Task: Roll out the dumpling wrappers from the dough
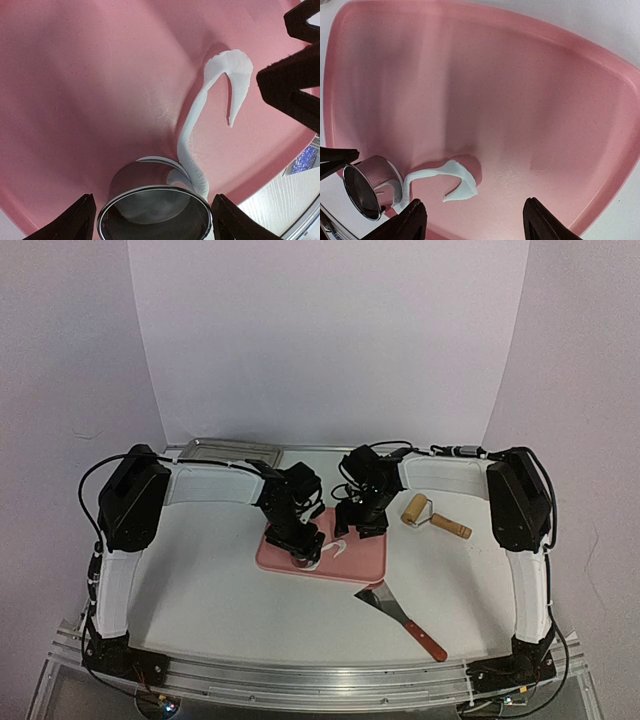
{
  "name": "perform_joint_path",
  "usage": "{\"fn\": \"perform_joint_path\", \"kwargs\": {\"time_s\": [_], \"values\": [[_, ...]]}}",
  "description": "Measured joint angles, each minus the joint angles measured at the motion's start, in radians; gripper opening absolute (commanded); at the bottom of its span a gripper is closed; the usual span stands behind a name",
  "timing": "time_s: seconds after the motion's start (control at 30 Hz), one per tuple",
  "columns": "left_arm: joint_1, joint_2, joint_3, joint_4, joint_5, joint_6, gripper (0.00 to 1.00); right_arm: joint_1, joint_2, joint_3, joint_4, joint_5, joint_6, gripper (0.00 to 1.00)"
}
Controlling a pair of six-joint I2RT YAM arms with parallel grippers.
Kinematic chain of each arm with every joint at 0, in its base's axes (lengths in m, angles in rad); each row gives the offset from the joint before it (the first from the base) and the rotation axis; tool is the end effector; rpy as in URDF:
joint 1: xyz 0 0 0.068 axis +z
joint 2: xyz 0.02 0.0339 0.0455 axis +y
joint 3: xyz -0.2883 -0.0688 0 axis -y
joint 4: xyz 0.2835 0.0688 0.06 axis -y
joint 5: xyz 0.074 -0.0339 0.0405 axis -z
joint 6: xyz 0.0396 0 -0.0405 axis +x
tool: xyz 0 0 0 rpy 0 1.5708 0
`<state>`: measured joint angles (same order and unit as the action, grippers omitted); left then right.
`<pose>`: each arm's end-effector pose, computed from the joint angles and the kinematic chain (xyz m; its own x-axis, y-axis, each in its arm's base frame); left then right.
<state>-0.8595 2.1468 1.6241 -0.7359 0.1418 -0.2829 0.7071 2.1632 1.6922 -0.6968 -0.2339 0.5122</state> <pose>0.3139 -0.3729 0.1580 -0.8138 0.5210 -0.2574 0.5739 0.7902 -0.2149 0.3779 0.3350 0.1740 -0.9532 -0.1874 -0.2374 -0.2683 0.8860 0.3780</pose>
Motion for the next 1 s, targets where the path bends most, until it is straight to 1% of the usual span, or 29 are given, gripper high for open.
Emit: {"fn": "perform_joint_path", "kwargs": {"time_s": [0.13,0.23,0.33,0.43,0.57,0.83,1.0], "values": [[-0.005,0.0,0.006,0.0,-0.022,-0.001,0.78,0.0,0.0,0.0,0.0,-0.004,0.003,0.66],[-0.007,0.0,0.007,-0.001,-0.036,-0.001,0.74,0.0,0.0,-0.001,0.001,-0.008,0.005,0.66],[-0.009,0.0,0.007,0.0,-0.041,-0.001,0.67,0.0,0.0,-0.006,0.003,-0.012,0.006,0.66],[-0.011,0.0,0.007,0.0,-0.041,-0.001,0.62,0.0,0.0,-0.012,0.005,-0.016,0.007,0.66],[-0.015,0.0,0.007,0.0,-0.041,-0.001,0.58,0.0,0.0,-0.015,0.009,-0.026,0.01,0.62],[-0.021,0.0,0.007,0.0,-0.041,-0.002,0.47,-0.001,0.002,-0.015,0.032,-0.071,0.015,0.6],[-0.024,0.0,0.004,0.0,-0.04,-0.003,0.45,-0.001,0.026,-0.015,0.049,-0.076,0.023,0.53]]}}
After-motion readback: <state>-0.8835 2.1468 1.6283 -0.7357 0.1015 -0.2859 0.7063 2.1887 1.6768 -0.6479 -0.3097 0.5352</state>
